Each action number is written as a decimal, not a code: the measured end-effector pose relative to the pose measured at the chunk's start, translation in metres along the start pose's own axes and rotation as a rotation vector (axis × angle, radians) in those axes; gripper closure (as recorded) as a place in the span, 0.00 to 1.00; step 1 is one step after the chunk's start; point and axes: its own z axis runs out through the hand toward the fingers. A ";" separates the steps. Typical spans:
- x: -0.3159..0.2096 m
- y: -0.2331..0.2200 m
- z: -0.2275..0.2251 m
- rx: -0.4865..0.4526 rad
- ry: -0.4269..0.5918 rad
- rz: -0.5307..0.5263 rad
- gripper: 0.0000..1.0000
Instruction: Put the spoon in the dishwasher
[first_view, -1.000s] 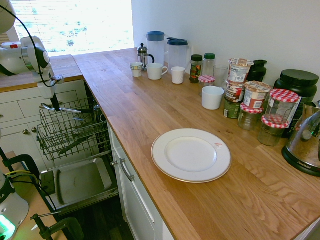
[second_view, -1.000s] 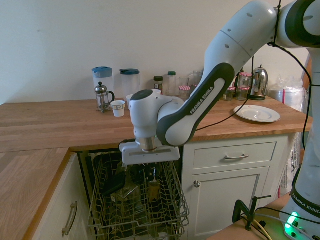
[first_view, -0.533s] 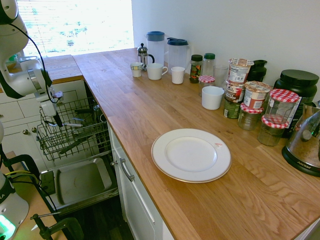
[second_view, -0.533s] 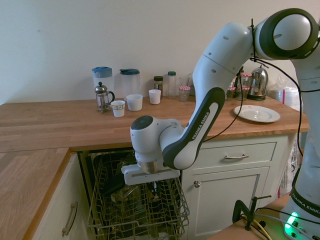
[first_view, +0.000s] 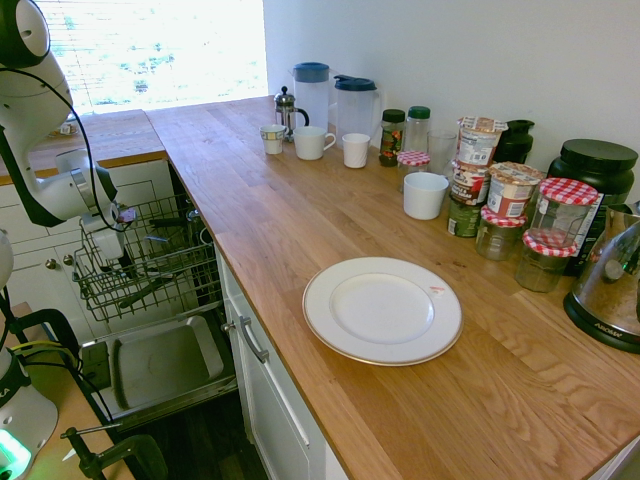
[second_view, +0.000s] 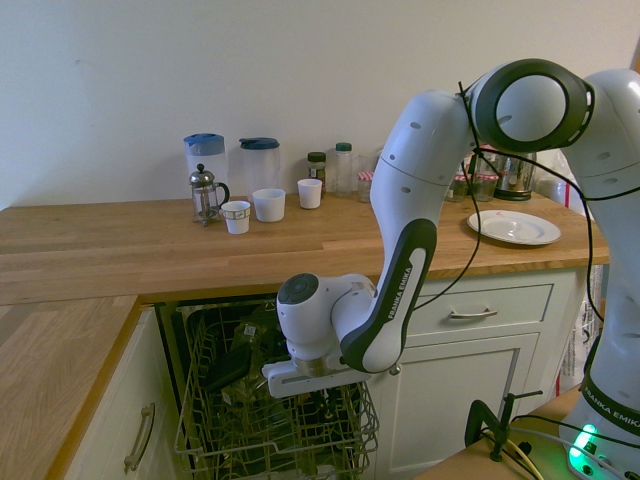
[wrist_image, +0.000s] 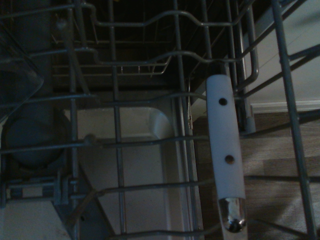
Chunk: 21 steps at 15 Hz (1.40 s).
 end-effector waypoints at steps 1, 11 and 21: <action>0.003 -0.001 0.004 0.007 -0.001 0.004 0.00; 0.009 -0.005 0.017 0.051 0.011 -0.006 0.00; 0.020 0.013 -0.090 0.097 0.068 0.071 0.00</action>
